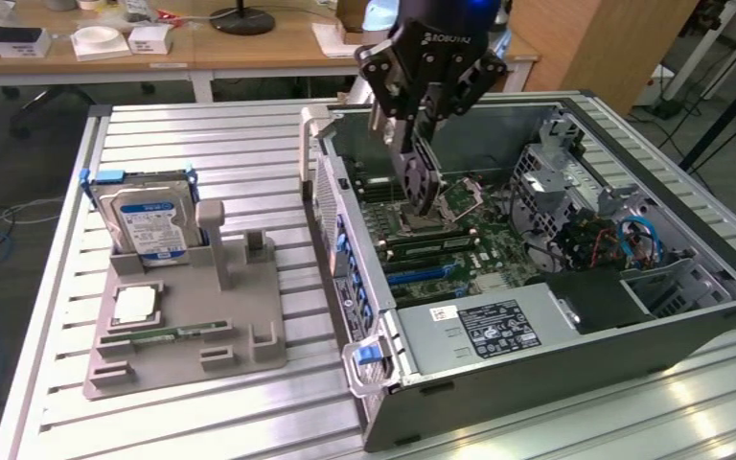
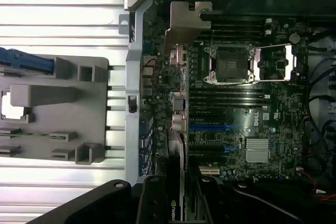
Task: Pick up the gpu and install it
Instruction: 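Pick up the gpu and move the gpu toward the slot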
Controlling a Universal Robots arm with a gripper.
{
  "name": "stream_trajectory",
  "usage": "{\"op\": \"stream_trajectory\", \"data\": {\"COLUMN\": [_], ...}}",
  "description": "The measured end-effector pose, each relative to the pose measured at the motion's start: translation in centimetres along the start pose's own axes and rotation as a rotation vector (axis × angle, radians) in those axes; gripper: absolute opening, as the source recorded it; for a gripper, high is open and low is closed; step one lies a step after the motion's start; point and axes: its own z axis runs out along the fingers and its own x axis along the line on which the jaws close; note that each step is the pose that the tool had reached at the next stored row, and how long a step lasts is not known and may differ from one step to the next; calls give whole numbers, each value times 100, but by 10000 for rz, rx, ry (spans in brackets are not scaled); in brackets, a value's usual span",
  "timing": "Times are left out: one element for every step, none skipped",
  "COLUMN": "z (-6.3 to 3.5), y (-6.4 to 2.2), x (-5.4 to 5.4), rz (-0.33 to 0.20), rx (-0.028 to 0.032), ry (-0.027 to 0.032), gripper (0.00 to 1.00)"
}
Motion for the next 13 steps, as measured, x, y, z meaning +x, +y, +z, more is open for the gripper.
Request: {"op": "stream_trajectory", "data": {"z": [-2, -2, -3, -3, -4, -5, -6, -6, -7, -8, -8, -9, -10], "y": [1, 1, 1, 2, 2, 3, 3, 3, 4, 4, 4, 5, 5], "x": [-53, -80, -108, -136, -164, -195, -223, -252, -281, -310, -337, -367, -394], "rz": [-2, -3, -5, -6, -8, -9, -9, -11, -13, -15, -16, -17, -17], "rx": [0, 1, 0, 0, 0, 0, 0, 0, 0, 0, 0, 1, 0], "ry": [0, 1, 1, 1, 1, 1, 1, 1, 1, 1, 1, 2, 1], "gripper": [26, 26, 26, 26, 26, 26, 26, 26, 26, 26, 26, 26, 26]}}
